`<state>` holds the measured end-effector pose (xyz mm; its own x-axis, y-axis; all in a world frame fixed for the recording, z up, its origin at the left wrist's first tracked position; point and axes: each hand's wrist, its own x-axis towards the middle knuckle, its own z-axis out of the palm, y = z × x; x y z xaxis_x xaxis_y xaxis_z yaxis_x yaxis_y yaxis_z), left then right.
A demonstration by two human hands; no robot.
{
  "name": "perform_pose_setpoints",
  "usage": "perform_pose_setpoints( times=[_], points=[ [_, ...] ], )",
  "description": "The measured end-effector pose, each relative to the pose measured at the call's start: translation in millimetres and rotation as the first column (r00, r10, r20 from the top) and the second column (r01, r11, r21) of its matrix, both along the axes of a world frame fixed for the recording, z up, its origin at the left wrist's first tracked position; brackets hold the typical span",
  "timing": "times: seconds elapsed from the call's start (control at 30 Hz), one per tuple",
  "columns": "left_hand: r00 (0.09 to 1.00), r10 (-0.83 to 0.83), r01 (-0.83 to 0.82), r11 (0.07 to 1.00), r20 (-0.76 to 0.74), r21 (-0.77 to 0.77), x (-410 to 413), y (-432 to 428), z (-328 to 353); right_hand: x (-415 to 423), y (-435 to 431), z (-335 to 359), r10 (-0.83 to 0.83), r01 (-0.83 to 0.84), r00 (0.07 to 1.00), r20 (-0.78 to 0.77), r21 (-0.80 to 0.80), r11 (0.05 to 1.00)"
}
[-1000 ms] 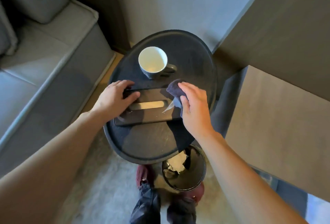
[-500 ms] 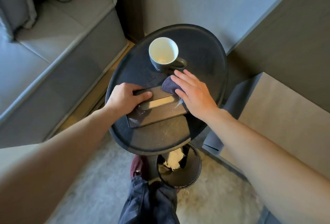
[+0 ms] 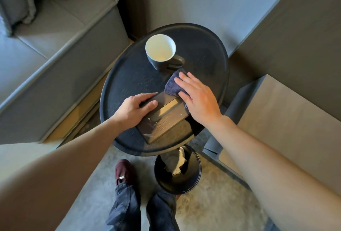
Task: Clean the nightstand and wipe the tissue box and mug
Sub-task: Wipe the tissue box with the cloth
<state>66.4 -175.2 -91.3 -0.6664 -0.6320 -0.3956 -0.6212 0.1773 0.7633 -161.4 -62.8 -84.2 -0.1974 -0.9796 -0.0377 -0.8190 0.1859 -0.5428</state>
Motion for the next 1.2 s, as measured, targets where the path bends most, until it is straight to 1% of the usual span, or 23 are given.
perform_pose_setpoints(
  times=[0.07, 0.23, 0.4, 0.53, 0.67, 0.77, 0.87, 0.9, 0.97, 1.03, 1.07, 1.13, 1.2],
  points=[
    [1.000, 0.019, -0.019, 1.000, 0.004, -0.002, -0.1, 0.7, 0.4, 5.3, 8.1, -1.4, -0.040, 0.040, 0.999, 0.005, -0.011, 0.999],
    [0.999, 0.034, -0.034, 0.998, -0.010, 0.050, -0.3, 1.7, 2.7, 23.0, 27.8, -4.2, -0.148, 0.148, 0.989, 0.004, -0.036, 0.988],
    [0.999, 0.030, -0.029, 0.997, -0.013, 0.067, -0.2, 1.3, 3.5, 49.1, 49.5, -9.3, -0.206, 0.216, 0.973, 0.099, -0.093, 0.972],
    [0.999, 0.045, -0.044, 0.996, -0.011, 0.071, -1.4, 4.8, 4.2, 70.5, 63.3, -10.5, -0.236, 0.251, 0.963, 0.130, -0.116, 0.961],
    [0.999, 0.031, -0.030, 0.997, -0.015, 0.069, -2.1, 3.4, 5.7, 93.5, 77.6, -3.7, -0.246, 0.267, 0.946, 0.211, -0.076, 0.961],
    [0.999, 0.025, -0.022, 0.994, -0.024, 0.105, -1.2, 0.4, 3.9, 105.4, 89.3, 8.0, -0.220, 0.232, 0.918, 0.331, 0.003, 0.973],
    [0.999, 0.003, 0.001, 0.993, -0.034, 0.119, -0.2, -1.5, 1.6, 99.1, 90.5, 28.3, -0.227, 0.210, 0.867, 0.445, 0.087, 0.974],
    [0.999, 0.005, -0.001, 0.993, -0.038, 0.119, 0.1, -2.5, 1.3, 93.5, 86.5, 34.3, -0.241, 0.234, 0.861, 0.447, 0.072, 0.970],
    [0.999, 0.003, 0.002, 0.992, -0.035, 0.130, 0.5, -4.4, 1.2, 75.6, 72.4, 41.3, -0.319, 0.352, 0.856, 0.407, -0.006, 0.936],
    [0.999, -0.029, 0.033, 0.989, -0.030, 0.142, 1.0, -4.3, 2.7, 52.1, 52.4, 38.1, -0.437, 0.480, 0.841, 0.320, -0.069, 0.874],
    [0.998, -0.044, 0.048, 0.990, -0.034, 0.133, 1.5, -3.9, 3.1, 41.6, 41.8, 34.8, -0.480, 0.515, 0.836, 0.266, -0.078, 0.854],
    [0.997, -0.065, 0.068, 0.992, -0.035, 0.103, 2.5, -4.4, 2.1, 30.3, 25.9, 22.8, -0.518, 0.532, 0.834, 0.190, -0.031, 0.846],
    [0.995, -0.092, 0.093, 0.992, -0.025, 0.085, 3.0, -5.7, -0.7, 36.1, 19.9, 10.6, -0.523, 0.527, 0.842, 0.132, 0.005, 0.850]
  ],
)
